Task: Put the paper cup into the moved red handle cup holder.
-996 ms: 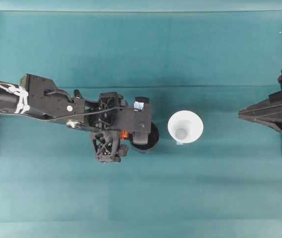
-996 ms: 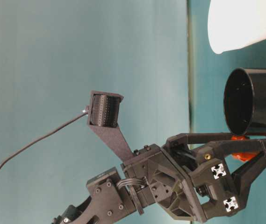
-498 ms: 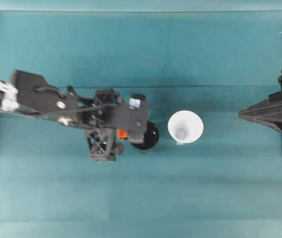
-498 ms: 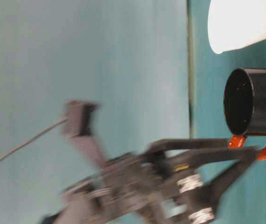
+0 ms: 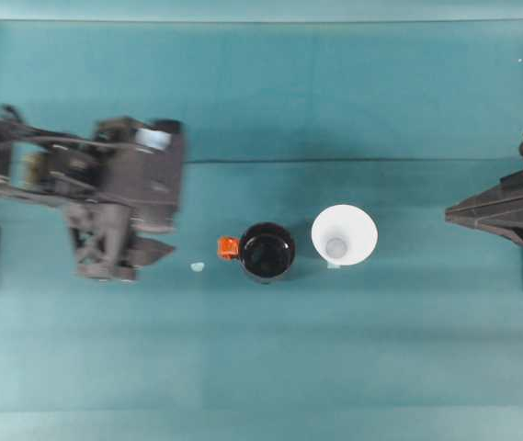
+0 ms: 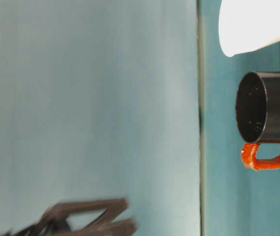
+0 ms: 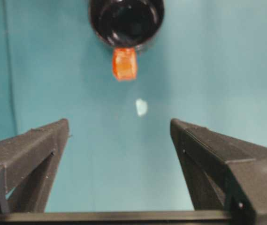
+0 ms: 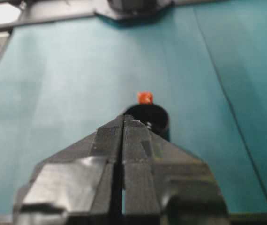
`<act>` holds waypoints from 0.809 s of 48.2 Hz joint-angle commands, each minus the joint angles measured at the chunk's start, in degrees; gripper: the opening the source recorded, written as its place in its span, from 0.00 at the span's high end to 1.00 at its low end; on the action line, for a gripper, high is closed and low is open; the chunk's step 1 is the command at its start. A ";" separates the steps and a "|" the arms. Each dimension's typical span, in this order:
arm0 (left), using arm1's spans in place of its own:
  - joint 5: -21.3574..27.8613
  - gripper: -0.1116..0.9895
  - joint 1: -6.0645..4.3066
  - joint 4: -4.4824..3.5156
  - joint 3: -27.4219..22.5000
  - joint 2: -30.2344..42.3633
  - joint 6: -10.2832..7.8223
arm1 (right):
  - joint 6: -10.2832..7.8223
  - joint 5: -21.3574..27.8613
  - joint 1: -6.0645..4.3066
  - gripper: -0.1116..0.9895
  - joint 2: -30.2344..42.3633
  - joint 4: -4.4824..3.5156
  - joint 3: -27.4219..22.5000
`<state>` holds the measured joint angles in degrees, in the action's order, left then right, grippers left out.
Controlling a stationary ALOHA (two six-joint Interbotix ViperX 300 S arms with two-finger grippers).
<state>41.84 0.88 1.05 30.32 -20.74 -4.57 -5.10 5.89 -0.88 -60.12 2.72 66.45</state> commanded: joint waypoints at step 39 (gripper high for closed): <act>-1.67 0.03 -0.97 0.18 5.27 -10.63 0.70 | -10.55 34.72 -6.94 0.13 14.94 1.49 -20.65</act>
<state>40.52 0.09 1.14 36.21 -30.76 -3.87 -14.94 39.64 -8.09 -52.12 4.04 48.43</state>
